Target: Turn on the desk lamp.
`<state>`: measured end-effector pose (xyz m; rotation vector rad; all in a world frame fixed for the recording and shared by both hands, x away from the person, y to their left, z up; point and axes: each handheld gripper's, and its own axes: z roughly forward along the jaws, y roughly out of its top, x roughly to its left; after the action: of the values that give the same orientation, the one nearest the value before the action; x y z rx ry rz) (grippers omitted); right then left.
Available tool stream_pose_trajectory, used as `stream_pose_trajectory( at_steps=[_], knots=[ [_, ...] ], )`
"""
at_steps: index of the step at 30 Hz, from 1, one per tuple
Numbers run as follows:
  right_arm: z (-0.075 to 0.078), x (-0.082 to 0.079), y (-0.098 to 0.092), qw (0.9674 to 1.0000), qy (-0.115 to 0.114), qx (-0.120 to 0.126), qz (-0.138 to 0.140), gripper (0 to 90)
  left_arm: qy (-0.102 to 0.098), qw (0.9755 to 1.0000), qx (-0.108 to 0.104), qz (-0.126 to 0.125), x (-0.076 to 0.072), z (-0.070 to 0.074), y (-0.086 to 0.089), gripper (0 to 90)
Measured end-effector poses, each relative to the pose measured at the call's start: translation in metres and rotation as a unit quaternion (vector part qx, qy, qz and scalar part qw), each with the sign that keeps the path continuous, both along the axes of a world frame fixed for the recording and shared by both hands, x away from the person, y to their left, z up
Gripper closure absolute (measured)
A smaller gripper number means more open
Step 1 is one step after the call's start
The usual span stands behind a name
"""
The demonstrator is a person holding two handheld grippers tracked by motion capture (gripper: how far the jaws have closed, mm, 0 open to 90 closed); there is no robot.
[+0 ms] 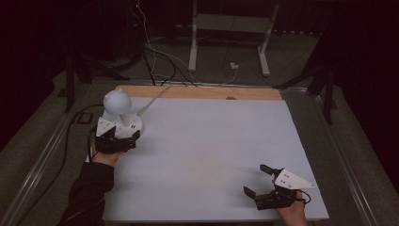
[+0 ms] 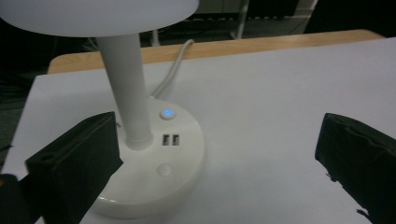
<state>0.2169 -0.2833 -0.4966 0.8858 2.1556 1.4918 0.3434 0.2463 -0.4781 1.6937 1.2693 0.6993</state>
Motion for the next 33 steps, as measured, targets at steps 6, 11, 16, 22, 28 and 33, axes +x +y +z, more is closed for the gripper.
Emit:
stream_pose_trajectory(
  at_steps=[6,11,16,22,28,33],
  knots=[
    [0.000,0.000,0.000,1.0000,0.002,0.001,0.000,0.0,0.008,0.9994,0.015,0.029,0.004,-0.002,0.003,16.4],
    [0.000,0.000,0.000,1.0000,0.002,0.001,0.001,0.0,0.011,0.9990,0.017,0.040,0.006,-0.003,0.006,26.1],
    [0.000,0.000,0.000,1.0000,0.003,0.001,0.002,0.0,0.016,0.9984,0.024,0.049,0.007,-0.006,0.006,40.7],
    [-0.001,0.001,-0.001,1.0000,0.004,0.000,0.002,0.0,0.019,0.9981,0.027,0.053,0.009,-0.008,0.006,59.8],
    [-0.001,0.001,0.000,1.0000,0.006,0.000,0.003,0.0,0.020,0.9982,0.028,0.048,0.011,-0.010,0.006,74.4],
    [-0.001,0.001,0.000,1.0000,0.006,0.000,0.003,0.0,0.027,0.9984,0.023,0.045,0.014,-0.013,0.008,82.7]
  ],
)
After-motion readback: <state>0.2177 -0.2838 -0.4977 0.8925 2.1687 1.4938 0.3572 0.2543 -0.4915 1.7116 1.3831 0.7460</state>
